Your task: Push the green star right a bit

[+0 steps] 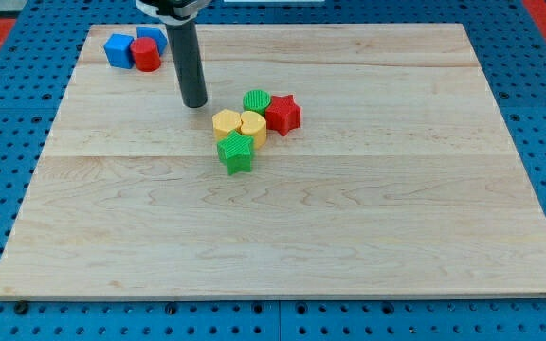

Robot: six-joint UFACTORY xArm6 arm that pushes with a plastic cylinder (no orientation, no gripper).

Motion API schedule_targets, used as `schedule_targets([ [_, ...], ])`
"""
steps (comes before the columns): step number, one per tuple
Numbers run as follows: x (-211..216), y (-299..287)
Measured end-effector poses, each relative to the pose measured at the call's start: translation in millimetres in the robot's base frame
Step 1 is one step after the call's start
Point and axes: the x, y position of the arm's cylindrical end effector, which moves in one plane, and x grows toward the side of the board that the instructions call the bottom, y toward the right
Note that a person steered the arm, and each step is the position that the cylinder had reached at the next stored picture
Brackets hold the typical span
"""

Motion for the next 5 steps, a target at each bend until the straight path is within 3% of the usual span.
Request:
schedule_targets([
  [1, 28, -28],
  [2, 82, -25],
  [4, 91, 76],
  [5, 91, 79],
])
